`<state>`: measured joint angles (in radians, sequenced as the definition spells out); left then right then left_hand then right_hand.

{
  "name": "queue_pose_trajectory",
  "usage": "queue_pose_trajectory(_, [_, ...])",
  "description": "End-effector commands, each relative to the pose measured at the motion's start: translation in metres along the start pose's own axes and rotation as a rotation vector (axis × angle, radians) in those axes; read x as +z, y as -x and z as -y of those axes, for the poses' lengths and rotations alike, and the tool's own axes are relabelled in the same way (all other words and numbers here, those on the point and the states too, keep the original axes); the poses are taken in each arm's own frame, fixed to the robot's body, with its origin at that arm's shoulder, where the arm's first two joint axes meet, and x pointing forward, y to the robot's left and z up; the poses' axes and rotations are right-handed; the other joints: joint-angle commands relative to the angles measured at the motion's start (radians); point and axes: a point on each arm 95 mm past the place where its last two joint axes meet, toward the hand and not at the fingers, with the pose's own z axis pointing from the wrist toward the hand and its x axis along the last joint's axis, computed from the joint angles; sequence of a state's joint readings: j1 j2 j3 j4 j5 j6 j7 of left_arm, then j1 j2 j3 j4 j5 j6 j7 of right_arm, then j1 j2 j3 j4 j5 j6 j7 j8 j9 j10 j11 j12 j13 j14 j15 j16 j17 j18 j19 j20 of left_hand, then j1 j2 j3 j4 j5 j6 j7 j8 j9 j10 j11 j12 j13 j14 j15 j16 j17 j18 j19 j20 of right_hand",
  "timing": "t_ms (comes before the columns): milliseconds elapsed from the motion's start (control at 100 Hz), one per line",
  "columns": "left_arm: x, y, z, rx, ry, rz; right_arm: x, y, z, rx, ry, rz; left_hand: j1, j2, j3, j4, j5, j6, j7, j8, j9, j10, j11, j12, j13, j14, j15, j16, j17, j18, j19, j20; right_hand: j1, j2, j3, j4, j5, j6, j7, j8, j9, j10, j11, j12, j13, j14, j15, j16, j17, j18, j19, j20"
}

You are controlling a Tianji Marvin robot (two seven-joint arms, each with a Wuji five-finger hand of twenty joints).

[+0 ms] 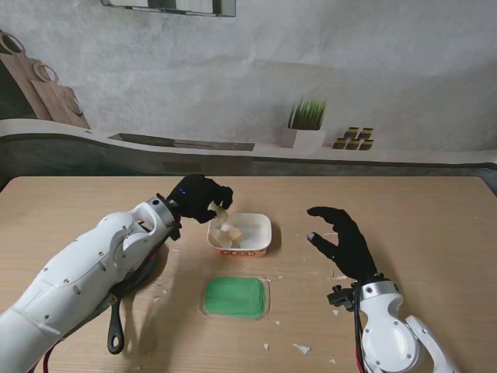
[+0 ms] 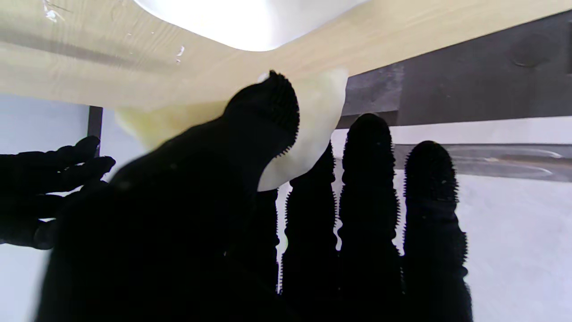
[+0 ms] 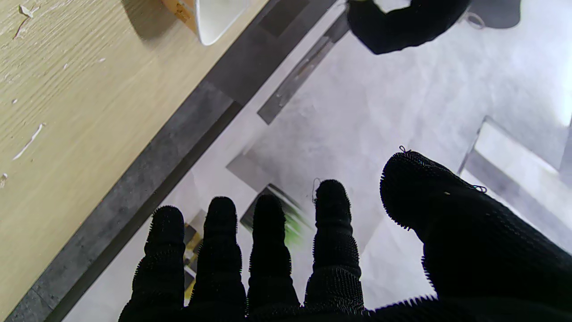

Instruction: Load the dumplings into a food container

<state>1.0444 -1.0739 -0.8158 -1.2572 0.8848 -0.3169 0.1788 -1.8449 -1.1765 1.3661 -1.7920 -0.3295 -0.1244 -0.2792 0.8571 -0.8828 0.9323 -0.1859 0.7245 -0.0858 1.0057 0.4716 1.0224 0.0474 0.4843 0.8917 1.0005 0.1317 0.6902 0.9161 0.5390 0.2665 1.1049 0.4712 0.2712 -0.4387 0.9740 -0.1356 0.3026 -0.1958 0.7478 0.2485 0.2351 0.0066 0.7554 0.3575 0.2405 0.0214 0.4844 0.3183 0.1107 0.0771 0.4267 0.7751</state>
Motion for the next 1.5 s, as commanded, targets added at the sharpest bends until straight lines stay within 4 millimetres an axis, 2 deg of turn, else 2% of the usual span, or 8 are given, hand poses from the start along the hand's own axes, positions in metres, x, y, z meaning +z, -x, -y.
queue_pose_trajectory(0, [0.014, -0.014, -0.001, -0.019, -0.004, -0.02, -0.002, -0.002, 0.003, 0.015, -0.008, -0.003, 0.058, 0.03, 0.084, 0.065, 0.085, 0.0, 0.086, 0.057, 0.034, 0.003, -0.001, 0.018, 0.032, 0.018, -0.007, 0.025, -0.001, 0.021, 0.045, -0.008, -0.006, 0.011, 0.015, -0.002, 0.004, -0.022, -0.003, 0.012, 0.003, 0.004, 0.02, 0.007, 0.014, 0.001, 0.01, 0.012, 0.003, 0.004, 0.012, 0.012])
queue_pose_trajectory(840, [0.059, -0.046, -0.055, -0.094, 0.052, -0.049, -0.002, -0.002, 0.006, 0.02, -0.013, 0.009, 0.053, 0.056, 0.047, 0.052, 0.04, 0.02, 0.07, -0.005, -0.024, 0.006, -0.004, -0.009, -0.035, 0.01, -0.013, -0.002, -0.059, -0.027, 0.041, 0.004, -0.006, 0.011, 0.014, -0.002, 0.003, -0.019, -0.004, 0.012, 0.003, 0.004, 0.021, 0.008, 0.011, 0.001, 0.009, 0.011, 0.001, 0.003, 0.011, 0.011])
queue_pose_trajectory(890, [0.059, -0.046, -0.057, -0.097, 0.063, -0.049, -0.003, -0.002, 0.005, 0.019, -0.012, 0.009, 0.039, 0.051, 0.042, 0.051, 0.019, 0.041, 0.047, -0.029, -0.05, 0.015, -0.011, -0.021, -0.067, 0.013, -0.013, -0.01, -0.081, -0.037, 0.038, 0.008, -0.007, 0.01, 0.014, -0.002, 0.003, -0.02, -0.004, 0.012, 0.002, 0.005, 0.02, 0.007, 0.011, 0.001, 0.009, 0.011, 0.001, 0.003, 0.011, 0.011])
queue_pose_trajectory(990, [0.058, -0.044, -0.058, -0.07, 0.093, -0.062, -0.003, -0.002, 0.005, 0.018, -0.008, 0.006, -0.089, 0.088, 0.116, 0.076, -0.051, 0.125, -0.135, -0.047, -0.289, 0.035, 0.168, -0.282, -0.229, 0.012, -0.001, -0.164, -0.189, -0.051, -0.008, 0.041, -0.006, 0.01, 0.016, -0.001, 0.004, -0.019, -0.003, 0.013, 0.004, 0.005, 0.021, 0.007, 0.013, 0.001, 0.01, 0.011, 0.002, 0.004, 0.012, 0.012])
queue_pose_trajectory(1010, [0.057, -0.043, -0.058, -0.061, 0.098, -0.066, -0.003, -0.002, 0.005, 0.018, -0.007, 0.006, -0.121, 0.109, 0.127, 0.111, -0.074, 0.15, -0.189, -0.026, -0.33, 0.041, 0.167, -0.326, -0.27, 0.017, -0.012, -0.195, -0.22, -0.047, -0.022, 0.044, -0.006, 0.01, 0.016, -0.001, 0.004, -0.019, -0.004, 0.013, 0.003, 0.005, 0.02, 0.007, 0.012, 0.002, 0.01, 0.011, 0.001, 0.004, 0.012, 0.012])
queue_pose_trajectory(1080, [0.056, -0.042, -0.058, -0.032, 0.116, -0.074, -0.002, -0.002, 0.005, 0.019, -0.007, 0.007, -0.16, 0.105, 0.119, 0.108, -0.149, 0.179, -0.317, -0.055, -0.435, 0.057, 0.118, -0.379, -0.389, 0.044, -0.056, -0.235, -0.323, -0.034, -0.057, 0.046, -0.006, 0.01, 0.016, -0.001, 0.002, -0.018, -0.004, 0.013, 0.002, 0.004, 0.02, 0.007, 0.011, 0.002, 0.009, 0.011, 0.001, 0.002, 0.011, 0.011])
queue_pose_trajectory(1290, [0.048, -0.037, -0.049, 0.042, 0.143, -0.102, -0.003, -0.002, 0.006, 0.019, -0.013, 0.01, -0.214, 0.11, 0.089, 0.099, -0.289, 0.152, -0.431, -0.099, -0.631, 0.072, 0.019, -0.481, -0.609, 0.062, -0.161, -0.346, -0.488, -0.028, -0.134, 0.028, -0.004, 0.009, 0.016, -0.001, 0.002, -0.015, -0.003, 0.013, 0.001, 0.005, 0.021, 0.008, 0.011, 0.002, 0.01, 0.011, 0.001, 0.002, 0.011, 0.011])
queue_pose_trajectory(1490, [0.008, -0.031, -0.017, 0.123, 0.077, -0.109, -0.003, -0.004, 0.01, 0.008, -0.031, 0.016, -0.343, 0.261, -0.047, 0.11, -0.332, 0.139, -0.394, -0.082, -0.699, 0.054, 0.022, -0.481, -0.713, 0.068, -0.181, -0.366, -0.579, 0.005, -0.189, -0.005, -0.005, 0.006, 0.015, -0.001, 0.0, -0.003, 0.004, 0.016, 0.003, 0.006, 0.025, 0.01, 0.009, -0.001, 0.011, 0.012, -0.001, 0.0, 0.011, 0.012])
